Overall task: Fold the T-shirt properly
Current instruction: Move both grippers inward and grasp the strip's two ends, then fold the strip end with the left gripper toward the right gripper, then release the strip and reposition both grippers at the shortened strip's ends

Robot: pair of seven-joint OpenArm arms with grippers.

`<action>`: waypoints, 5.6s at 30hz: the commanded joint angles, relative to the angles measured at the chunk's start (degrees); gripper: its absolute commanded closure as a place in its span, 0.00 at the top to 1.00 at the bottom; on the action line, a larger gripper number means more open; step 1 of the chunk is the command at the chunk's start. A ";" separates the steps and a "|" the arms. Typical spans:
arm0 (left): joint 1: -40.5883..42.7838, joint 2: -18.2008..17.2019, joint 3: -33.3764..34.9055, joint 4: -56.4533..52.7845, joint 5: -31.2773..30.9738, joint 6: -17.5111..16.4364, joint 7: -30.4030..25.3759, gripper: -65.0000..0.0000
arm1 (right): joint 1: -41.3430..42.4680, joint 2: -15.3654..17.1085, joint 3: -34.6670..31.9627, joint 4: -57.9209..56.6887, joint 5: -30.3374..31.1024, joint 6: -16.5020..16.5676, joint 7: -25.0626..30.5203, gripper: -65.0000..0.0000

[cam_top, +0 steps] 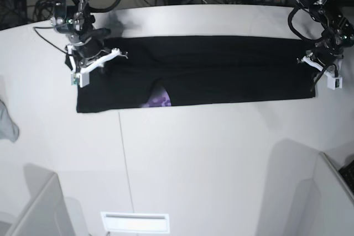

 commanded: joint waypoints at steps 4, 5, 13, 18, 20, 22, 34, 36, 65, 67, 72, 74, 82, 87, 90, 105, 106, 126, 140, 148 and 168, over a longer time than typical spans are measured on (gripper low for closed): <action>-0.99 -3.23 -0.51 0.58 2.00 0.58 1.67 0.00 | -0.64 0.12 0.48 3.73 0.72 5.72 1.30 0.00; -1.25 -3.75 -0.51 0.84 2.00 0.58 1.67 0.00 | -0.64 0.12 0.57 3.55 0.72 6.86 1.30 0.00; 0.07 -4.28 -0.60 10.51 2.35 0.58 2.11 0.00 | -0.64 0.12 0.57 3.55 0.72 7.30 1.30 0.00; 3.76 -0.41 -0.16 19.56 2.44 0.58 2.20 0.00 | -0.46 0.12 0.57 3.29 0.72 7.30 1.30 0.00; 5.69 1.52 -0.07 23.26 2.00 0.58 2.28 0.00 | -0.29 0.12 0.66 2.67 0.72 7.30 1.30 0.00; 6.84 3.45 0.81 26.69 2.09 0.58 2.28 0.00 | -0.20 0.12 0.66 2.41 0.72 7.30 1.30 0.00; 10.97 11.45 12.15 35.12 2.44 0.58 2.37 0.00 | -0.20 0.12 0.66 2.23 0.63 7.21 0.95 0.00; 11.14 11.89 14.97 35.12 2.09 3.35 2.37 0.00 | -0.20 0.12 0.66 2.23 0.63 7.21 0.95 0.00; 10.35 16.90 34.22 34.69 1.91 12.05 2.28 0.00 | -0.20 0.12 0.66 0.21 0.63 7.21 1.13 0.00; 10.26 17.34 34.22 34.69 1.91 12.05 2.28 0.00 | -0.20 0.12 0.66 0.21 0.63 7.21 1.13 0.00; 10.35 17.96 38.79 34.69 2.35 12.23 2.28 0.00 | -0.20 0.12 0.66 0.21 0.63 7.21 1.13 0.00; 10.35 18.14 39.32 34.60 2.35 12.49 2.28 0.00 | -0.29 0.12 0.66 0.21 0.63 7.21 1.13 0.00; 10.35 18.05 39.67 34.60 2.00 15.65 2.28 0.00 | -0.20 0.12 0.66 0.21 0.63 7.21 1.21 0.00; 10.53 18.05 39.67 34.60 2.00 15.65 2.28 0.00 | -0.11 0.12 0.66 0.21 0.63 7.21 1.21 0.00; 10.62 18.05 39.67 34.60 2.00 15.65 2.28 0.00 | -0.11 0.12 0.66 0.21 0.63 7.21 1.21 0.00; 10.09 17.96 39.67 29.50 2.00 15.65 2.20 0.25 | -0.11 0.12 0.66 0.21 0.63 7.21 1.30 0.00; 9.91 17.96 39.67 29.50 2.00 15.65 2.20 0.32 | -0.11 0.12 0.66 0.21 0.63 7.21 1.30 0.00; 4.81 18.93 54.97 25.28 1.91 15.83 2.20 0.74 | -0.11 0.12 0.66 0.21 0.63 7.21 1.21 0.00; 11.85 13.48 27.27 37.76 1.91 15.74 2.20 0.00 | 8.06 -1.46 10.51 0.03 0.63 7.48 -9.95 0.07; 14.92 6.97 14.35 35.92 2.00 15.74 1.67 0.00 | 18.17 0.73 18.24 -9.11 0.63 19.26 -21.38 0.69; 17.56 6.53 15.84 25.98 2.35 9.76 -9.76 0.00 | 23.54 1.79 23.34 -24.05 0.72 34.20 -26.21 0.69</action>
